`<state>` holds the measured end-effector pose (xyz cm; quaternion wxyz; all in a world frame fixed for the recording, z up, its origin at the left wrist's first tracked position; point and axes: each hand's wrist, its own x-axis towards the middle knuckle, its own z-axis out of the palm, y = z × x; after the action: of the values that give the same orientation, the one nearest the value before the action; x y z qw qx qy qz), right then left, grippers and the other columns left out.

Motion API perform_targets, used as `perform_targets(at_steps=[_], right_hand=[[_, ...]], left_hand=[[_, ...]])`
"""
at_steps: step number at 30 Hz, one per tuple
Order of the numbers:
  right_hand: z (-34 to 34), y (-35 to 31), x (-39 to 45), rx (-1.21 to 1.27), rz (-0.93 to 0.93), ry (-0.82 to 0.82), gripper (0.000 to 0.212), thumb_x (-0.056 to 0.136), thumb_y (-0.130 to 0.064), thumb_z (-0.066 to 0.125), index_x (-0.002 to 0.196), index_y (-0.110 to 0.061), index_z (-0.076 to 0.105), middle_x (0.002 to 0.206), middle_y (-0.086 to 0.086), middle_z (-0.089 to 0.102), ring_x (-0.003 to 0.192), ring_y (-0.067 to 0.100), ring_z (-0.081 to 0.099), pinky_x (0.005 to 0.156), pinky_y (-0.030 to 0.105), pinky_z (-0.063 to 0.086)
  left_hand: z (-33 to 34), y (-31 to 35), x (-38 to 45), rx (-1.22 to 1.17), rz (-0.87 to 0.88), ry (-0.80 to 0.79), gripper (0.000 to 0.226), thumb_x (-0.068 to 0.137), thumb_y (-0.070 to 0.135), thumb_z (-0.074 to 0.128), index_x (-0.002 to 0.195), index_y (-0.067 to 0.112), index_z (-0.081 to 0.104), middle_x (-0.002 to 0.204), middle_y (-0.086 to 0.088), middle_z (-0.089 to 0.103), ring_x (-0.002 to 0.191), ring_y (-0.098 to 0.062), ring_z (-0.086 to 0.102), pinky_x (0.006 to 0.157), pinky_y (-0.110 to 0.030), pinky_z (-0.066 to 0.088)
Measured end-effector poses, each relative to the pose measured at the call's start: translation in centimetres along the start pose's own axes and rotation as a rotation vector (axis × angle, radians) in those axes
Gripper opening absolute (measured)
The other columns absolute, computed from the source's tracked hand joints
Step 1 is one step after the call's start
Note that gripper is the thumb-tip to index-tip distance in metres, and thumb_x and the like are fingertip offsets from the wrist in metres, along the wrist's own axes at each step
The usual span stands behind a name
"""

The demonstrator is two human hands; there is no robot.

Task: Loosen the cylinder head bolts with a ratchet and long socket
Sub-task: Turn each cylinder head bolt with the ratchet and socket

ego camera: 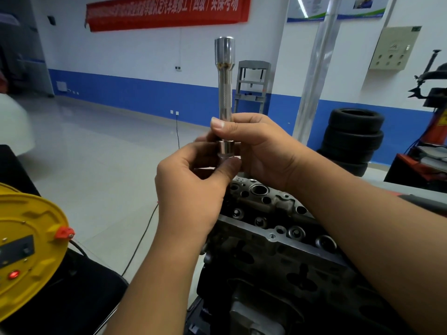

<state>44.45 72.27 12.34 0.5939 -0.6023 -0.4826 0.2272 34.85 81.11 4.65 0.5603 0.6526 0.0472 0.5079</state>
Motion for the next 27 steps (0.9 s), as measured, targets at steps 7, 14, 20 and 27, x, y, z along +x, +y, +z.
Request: perform_targets(at_steps=[7,14,20,27], right_hand=[[-0.3,0.07,-0.02,0.004,-0.013,-0.014,0.015,0.087,-0.032,0.071,0.081,-0.018,0.075,0.103,0.011,0.077,0.09,0.022,0.072,0.069,0.035,0.059],[-0.05,-0.01,-0.11,0.014,-0.016,0.0,0.012,0.085,-0.026,0.075,0.085,-0.014,0.074,0.103,0.012,0.077,0.099,0.028,0.072,0.105,0.067,0.047],[-0.28,0.17,-0.14,0.017,-0.058,0.011,0.012,0.094,-0.023,0.07,0.084,-0.017,0.069,0.105,0.007,0.077,0.089,0.019,0.069,0.07,0.035,0.052],[-0.11,0.1,-0.08,0.008,-0.018,-0.009,0.017,0.088,-0.026,0.072,0.093,-0.01,0.071,0.109,0.01,0.077,0.103,0.028,0.072,0.102,0.065,0.051]], left_hand=[[-0.31,0.35,0.21,-0.092,-0.08,-0.162,0.023,0.105,0.021,0.059,0.117,0.031,0.077,0.108,0.01,0.08,0.106,-0.013,0.076,0.098,-0.046,0.06],[-0.23,0.1,-0.12,-0.079,-0.05,0.035,0.025,0.075,0.024,0.092,0.093,0.027,0.075,0.085,0.007,0.079,0.081,-0.014,0.078,0.076,-0.041,0.066],[-0.32,0.31,0.19,-0.124,-0.108,-0.18,0.026,0.098,0.039,0.055,0.111,0.033,0.077,0.102,0.004,0.08,0.102,-0.021,0.077,0.094,-0.054,0.06],[-0.28,0.05,-0.02,-0.133,-0.071,0.005,0.017,0.079,0.033,0.084,0.095,0.03,0.078,0.091,0.004,0.08,0.089,-0.02,0.079,0.083,-0.049,0.065]])
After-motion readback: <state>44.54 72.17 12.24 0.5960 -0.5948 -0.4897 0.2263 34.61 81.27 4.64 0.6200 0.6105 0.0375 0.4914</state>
